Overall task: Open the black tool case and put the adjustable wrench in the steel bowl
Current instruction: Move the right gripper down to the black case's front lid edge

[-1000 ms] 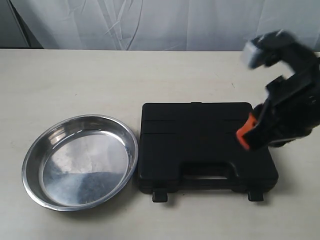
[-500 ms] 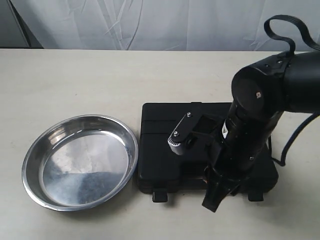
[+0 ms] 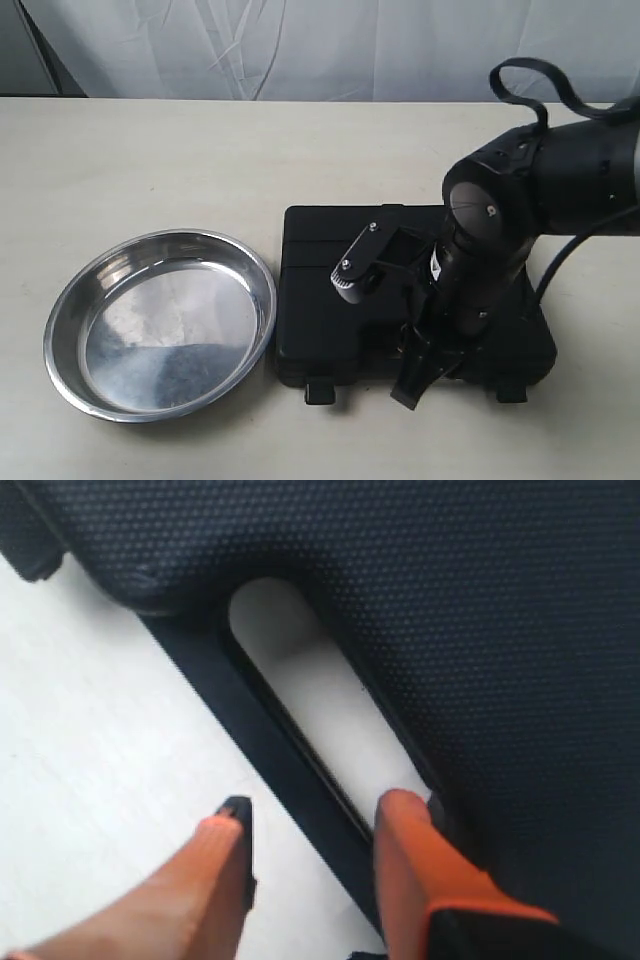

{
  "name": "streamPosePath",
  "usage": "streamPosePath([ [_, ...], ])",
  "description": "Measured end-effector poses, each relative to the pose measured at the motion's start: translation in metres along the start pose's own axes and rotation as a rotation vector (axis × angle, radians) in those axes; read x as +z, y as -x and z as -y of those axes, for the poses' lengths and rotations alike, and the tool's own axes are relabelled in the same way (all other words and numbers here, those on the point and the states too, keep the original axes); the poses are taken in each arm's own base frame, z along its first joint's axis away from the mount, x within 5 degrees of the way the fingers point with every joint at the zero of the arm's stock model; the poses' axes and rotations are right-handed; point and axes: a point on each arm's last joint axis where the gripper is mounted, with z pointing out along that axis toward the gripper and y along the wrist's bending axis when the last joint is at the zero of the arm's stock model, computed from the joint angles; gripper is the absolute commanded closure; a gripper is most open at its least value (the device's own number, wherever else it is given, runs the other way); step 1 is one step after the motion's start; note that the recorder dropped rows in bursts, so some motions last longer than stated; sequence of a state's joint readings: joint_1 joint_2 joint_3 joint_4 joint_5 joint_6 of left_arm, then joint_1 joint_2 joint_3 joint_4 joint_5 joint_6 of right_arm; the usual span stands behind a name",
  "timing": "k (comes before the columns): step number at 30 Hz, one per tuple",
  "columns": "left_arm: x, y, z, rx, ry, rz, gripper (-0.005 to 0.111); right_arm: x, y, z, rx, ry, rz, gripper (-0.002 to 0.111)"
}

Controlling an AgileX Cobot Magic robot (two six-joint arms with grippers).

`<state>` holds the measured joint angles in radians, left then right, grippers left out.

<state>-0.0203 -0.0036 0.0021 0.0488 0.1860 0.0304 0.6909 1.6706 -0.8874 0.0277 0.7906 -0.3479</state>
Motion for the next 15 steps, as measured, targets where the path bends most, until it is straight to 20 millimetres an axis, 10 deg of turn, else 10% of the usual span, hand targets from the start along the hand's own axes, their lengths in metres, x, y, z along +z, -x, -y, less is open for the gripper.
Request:
streamPosePath([
  [8, 0.000, 0.000, 0.000, 0.000, 0.000, 0.000, 0.106, 0.021, 0.002, 0.002, -0.005, 0.009, -0.051, 0.072],
  [15, 0.000, 0.000, 0.000, 0.000, 0.000, 0.000, 0.106, 0.021, 0.002, 0.003, -0.017, -0.002, -0.055, 0.108],
])
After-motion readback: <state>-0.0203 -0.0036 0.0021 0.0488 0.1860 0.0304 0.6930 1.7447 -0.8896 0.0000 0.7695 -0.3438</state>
